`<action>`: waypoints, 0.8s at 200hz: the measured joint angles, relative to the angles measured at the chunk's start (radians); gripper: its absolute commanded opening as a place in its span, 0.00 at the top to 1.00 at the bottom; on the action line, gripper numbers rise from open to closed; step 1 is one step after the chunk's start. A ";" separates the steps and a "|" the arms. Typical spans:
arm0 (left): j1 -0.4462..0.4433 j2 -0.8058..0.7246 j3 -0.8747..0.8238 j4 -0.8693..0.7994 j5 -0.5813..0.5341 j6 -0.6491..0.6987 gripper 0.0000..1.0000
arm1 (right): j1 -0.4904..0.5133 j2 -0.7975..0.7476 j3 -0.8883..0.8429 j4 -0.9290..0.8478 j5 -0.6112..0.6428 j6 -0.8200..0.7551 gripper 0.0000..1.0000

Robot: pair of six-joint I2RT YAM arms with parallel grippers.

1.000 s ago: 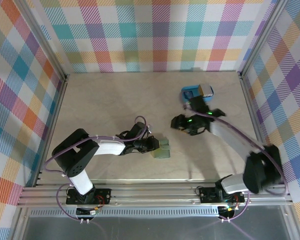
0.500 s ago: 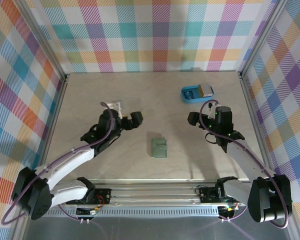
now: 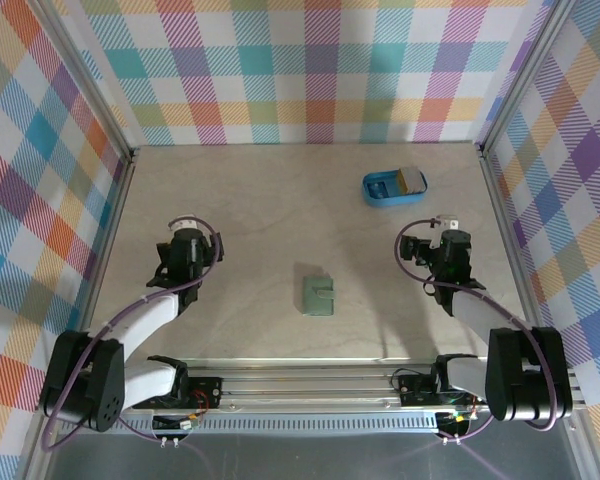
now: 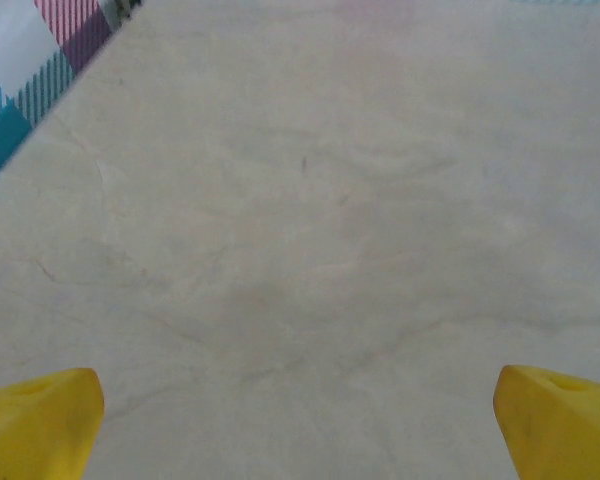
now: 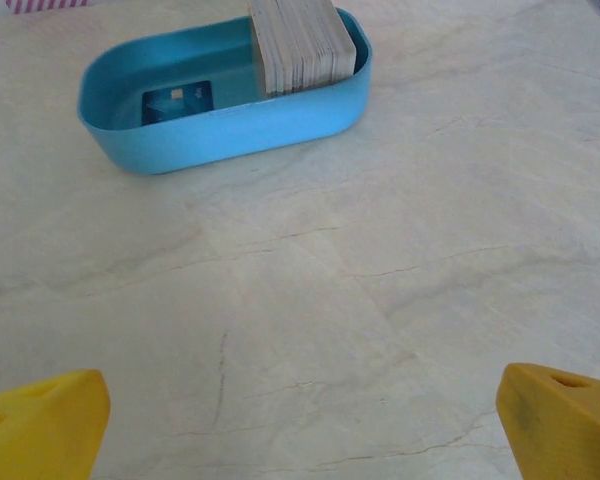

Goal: Put the credit cards into the card holder

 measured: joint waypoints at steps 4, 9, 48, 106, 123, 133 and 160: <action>0.005 0.010 -0.014 0.024 0.010 0.009 0.00 | -0.003 0.010 -0.005 0.019 -0.004 -0.003 0.01; 0.013 0.023 -0.033 0.058 0.022 0.016 0.00 | -0.006 0.019 -0.010 0.040 -0.006 -0.008 0.01; 0.077 0.159 -0.131 0.369 0.113 0.064 0.00 | -0.015 0.115 -0.023 0.188 -0.041 -0.029 0.01; 0.174 0.398 -0.129 0.624 0.311 0.073 0.00 | -0.027 0.324 -0.017 0.378 -0.118 -0.029 0.01; 0.174 0.397 -0.117 0.635 0.337 0.074 0.00 | -0.027 0.342 -0.015 0.381 -0.131 -0.029 0.01; 0.175 0.397 -0.103 0.629 0.341 0.074 0.00 | -0.027 0.342 -0.012 0.386 -0.137 -0.029 0.01; 0.174 0.397 -0.085 0.630 0.356 0.074 0.00 | -0.029 0.342 0.000 0.398 -0.143 -0.030 0.01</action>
